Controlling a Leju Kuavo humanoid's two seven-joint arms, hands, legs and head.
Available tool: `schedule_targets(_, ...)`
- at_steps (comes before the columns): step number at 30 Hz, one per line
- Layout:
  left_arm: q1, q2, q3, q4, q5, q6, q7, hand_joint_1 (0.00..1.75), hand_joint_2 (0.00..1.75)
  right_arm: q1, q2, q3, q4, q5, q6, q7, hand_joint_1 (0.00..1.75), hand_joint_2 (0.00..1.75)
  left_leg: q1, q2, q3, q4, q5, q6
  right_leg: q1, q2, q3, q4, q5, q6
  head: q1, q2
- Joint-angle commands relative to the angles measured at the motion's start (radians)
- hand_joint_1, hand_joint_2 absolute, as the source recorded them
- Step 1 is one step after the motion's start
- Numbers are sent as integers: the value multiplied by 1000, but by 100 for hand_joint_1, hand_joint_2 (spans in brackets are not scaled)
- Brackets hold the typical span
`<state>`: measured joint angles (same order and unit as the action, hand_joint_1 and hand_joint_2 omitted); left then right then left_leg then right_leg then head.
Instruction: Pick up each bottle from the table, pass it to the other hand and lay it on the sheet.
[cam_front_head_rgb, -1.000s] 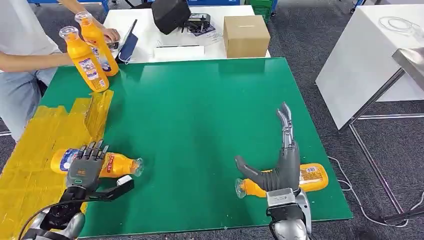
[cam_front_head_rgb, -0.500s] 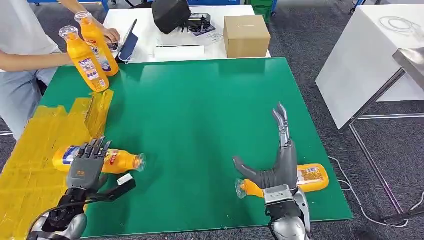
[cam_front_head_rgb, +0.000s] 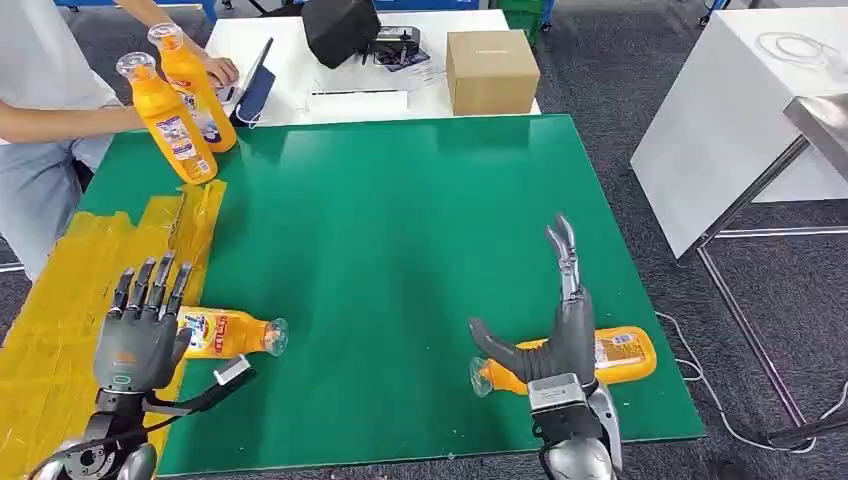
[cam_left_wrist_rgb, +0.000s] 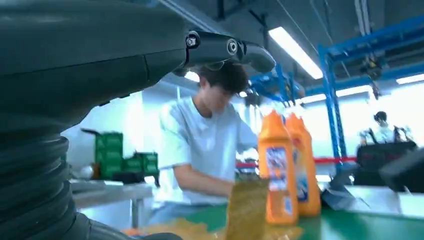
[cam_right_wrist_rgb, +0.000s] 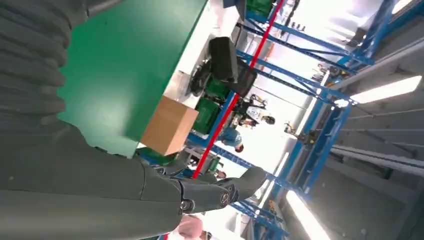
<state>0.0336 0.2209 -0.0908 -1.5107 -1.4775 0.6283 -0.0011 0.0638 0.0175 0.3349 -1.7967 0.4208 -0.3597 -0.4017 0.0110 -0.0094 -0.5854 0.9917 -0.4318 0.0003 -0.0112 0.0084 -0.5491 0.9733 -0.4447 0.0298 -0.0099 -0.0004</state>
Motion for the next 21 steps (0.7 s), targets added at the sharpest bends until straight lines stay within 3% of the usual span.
schedule_targets(1,3,-37,31,-32,-11,4,12,0,175,0,-9,-28,34,5,-6,5,0,175,0,0,5,-1,-2,1,1,-2,6,-2,-2,-1,0,0)
schedule_targets(4,15,-48,-16,-74,312,-32,-116,0,175,6,-42,-22,37,78,15,45,0,175,0,0,2,-1,-1,0,0,-1,3,-1,-1,0,0,0)
schedule_targets(6,51,-91,-10,-151,666,-162,-250,0,175,9,-90,-13,58,220,63,129,0,175,0,-1,4,-1,-2,1,1,-3,6,-2,-1,-1,0,0)
schedule_targets(12,58,-171,68,-163,880,-295,-301,0,175,46,-139,-3,151,413,115,217,0,175,0,-2,5,-2,-1,1,1,-3,6,-4,-1,0,0,0)
schedule_targets(14,55,-180,63,-171,1044,-436,-356,0,175,42,-165,4,173,433,103,210,0,175,1,-2,8,-2,-2,1,1,-4,10,-5,-2,-1,0,0)
schedule_targets(15,50,-184,63,-167,1061,-453,-363,0,175,36,-175,1,185,436,106,210,0,175,0,-1,3,-1,-1,1,1,-2,4,-3,0,0,0,0)
schedule_targets(21,34,-191,43,-162,1068,-478,-376,0,175,30,-202,-3,201,472,115,218,0,175,0,-1,3,-1,-1,1,1,-2,5,-3,-1,-1,0,0)
